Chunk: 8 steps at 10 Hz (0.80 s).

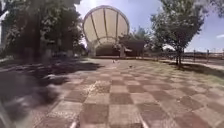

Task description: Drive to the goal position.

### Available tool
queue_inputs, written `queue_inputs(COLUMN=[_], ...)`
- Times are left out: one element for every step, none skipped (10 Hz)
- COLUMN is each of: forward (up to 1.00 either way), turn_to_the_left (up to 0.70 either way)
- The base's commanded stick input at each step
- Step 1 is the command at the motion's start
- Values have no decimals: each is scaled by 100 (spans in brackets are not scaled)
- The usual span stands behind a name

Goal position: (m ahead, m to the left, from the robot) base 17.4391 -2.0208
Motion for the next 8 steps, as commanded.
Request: queue_inputs(forward=[100, 100, 100, 100, 100, 100, 100, 100], turn_to_the_left=[0, 0, 0, 0, 0, 0, 0, 26])
